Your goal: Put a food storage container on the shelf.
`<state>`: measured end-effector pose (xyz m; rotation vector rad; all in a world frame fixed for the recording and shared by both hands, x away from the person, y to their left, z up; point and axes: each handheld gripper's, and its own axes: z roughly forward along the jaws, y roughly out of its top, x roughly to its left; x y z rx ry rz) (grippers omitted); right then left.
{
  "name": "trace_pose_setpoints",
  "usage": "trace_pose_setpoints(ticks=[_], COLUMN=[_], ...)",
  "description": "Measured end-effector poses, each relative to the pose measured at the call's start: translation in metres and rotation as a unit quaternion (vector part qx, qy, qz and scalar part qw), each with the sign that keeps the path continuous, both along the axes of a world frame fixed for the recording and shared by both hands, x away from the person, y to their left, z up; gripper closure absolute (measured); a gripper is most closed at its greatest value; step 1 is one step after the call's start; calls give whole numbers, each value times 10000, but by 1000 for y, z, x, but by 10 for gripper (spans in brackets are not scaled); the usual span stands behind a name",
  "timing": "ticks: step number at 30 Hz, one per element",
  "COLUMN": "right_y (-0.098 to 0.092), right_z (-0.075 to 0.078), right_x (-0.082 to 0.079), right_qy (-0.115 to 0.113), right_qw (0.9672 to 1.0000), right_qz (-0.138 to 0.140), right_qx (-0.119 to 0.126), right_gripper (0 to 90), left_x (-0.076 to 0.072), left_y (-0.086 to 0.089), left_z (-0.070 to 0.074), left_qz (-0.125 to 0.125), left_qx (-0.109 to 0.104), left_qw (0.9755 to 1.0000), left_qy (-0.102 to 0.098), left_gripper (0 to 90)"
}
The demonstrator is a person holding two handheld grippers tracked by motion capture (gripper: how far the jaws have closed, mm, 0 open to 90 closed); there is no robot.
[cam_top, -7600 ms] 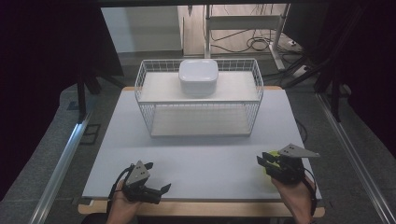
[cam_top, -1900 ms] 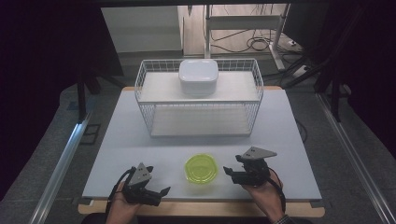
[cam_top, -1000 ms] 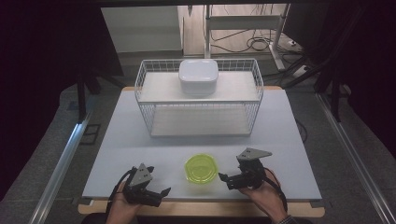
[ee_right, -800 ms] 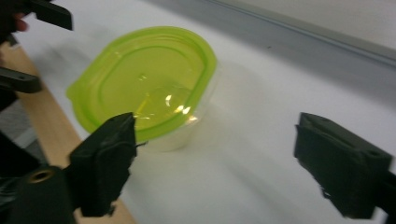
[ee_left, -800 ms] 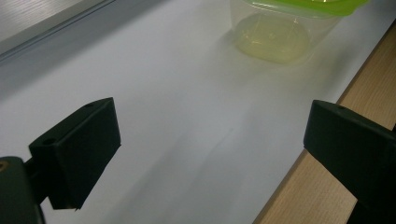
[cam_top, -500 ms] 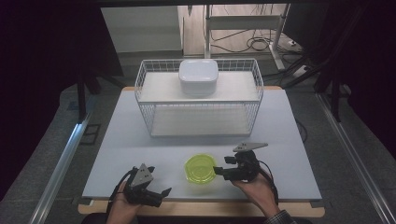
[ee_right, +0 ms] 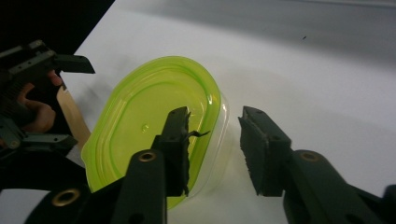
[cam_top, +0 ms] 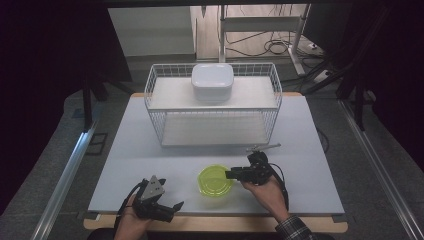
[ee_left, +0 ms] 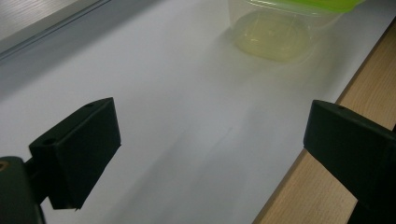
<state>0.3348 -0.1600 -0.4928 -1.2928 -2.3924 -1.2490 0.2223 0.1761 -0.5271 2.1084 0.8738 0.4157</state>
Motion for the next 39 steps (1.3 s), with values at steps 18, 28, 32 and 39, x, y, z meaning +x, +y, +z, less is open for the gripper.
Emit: trace_pose_setpoints(ticks=[18,28,32,39], right_y=[1,-7,-9,-11], right_z=[4,10,14,19], right_x=[3,3,4,5], right_qy=[649,548,543,487], right_qw=[9959,9956,9948,9942], right_qz=[262,106,81,36], right_qx=[574,749,862,954], right_gripper=[819,823,823,825], left_x=[0,0,0,0], left_y=[-1,-1,-1,-1], left_z=[0,0,0,0], left_qz=[-19,-20,-18,-13], left_qx=[17,23,22,10], left_qw=[10000,10000,10000,10000], left_qy=[-2,-2,-4,-3], left_gripper=[37,37,37,37])
